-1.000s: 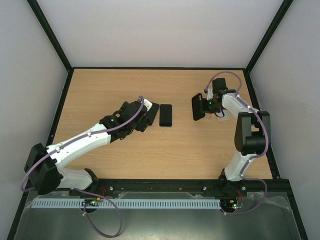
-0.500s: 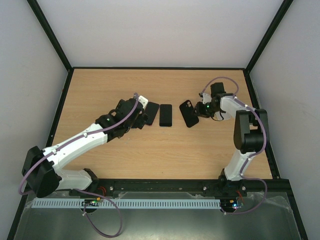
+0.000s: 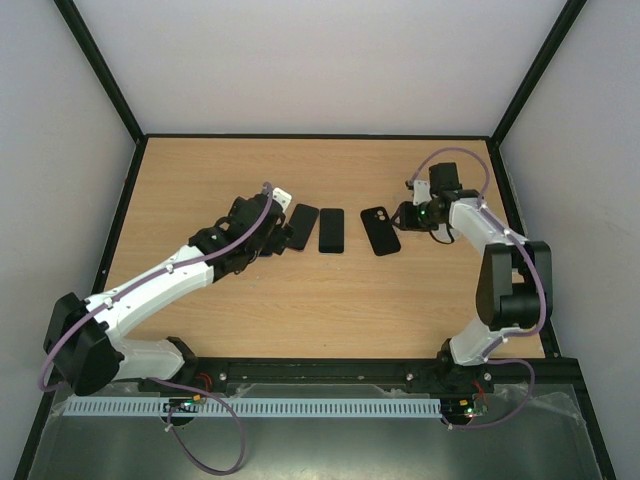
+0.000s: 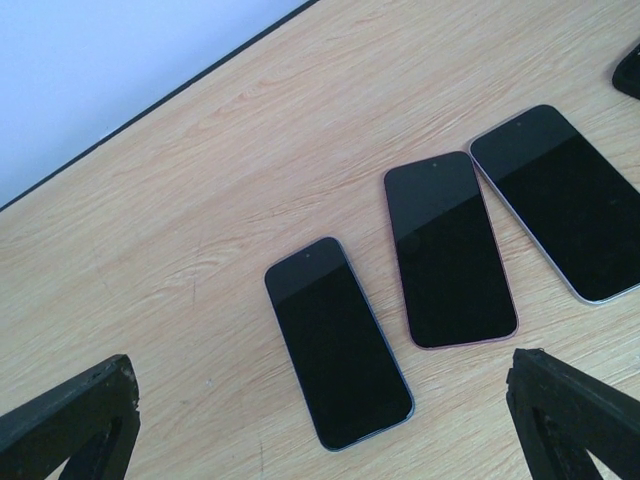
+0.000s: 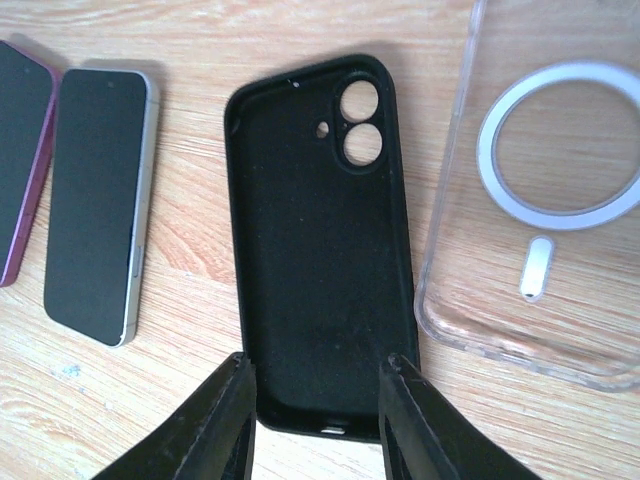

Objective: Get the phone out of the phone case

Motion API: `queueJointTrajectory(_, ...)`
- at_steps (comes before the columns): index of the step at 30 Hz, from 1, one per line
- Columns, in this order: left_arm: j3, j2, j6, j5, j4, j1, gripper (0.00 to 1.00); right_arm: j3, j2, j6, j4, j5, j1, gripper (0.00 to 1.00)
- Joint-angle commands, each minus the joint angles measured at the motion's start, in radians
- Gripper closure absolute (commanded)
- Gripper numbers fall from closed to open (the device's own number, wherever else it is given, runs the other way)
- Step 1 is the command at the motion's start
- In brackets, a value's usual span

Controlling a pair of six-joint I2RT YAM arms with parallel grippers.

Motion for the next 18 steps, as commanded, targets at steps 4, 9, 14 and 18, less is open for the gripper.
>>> queueJointTrajectory(4, -0.037, -0.077, -0.029, -0.046, 0.072, 0.018, 0.00, -0.017, -0.236, -0.033, 0.026, 0.074, -0.002, 0.66)
queueJointTrajectory(9, -0.052, -0.122, -0.073, -0.159, 0.106, 0.027, 0.00, -0.108, -0.453, 0.008, 0.152, 0.113, -0.003, 0.64)
queueJointTrajectory(14, -0.056, -0.156, -0.146, -0.158, 0.141, 0.055, 0.00, -0.210, -0.631, 0.068, 0.299, 0.161, -0.003, 0.46)
queueJointTrajectory(18, -0.033, -0.162, -0.208, -0.148, 0.130, 0.065, 0.00, -0.257, -0.729, 0.094, 0.360, 0.214, -0.003, 0.18)
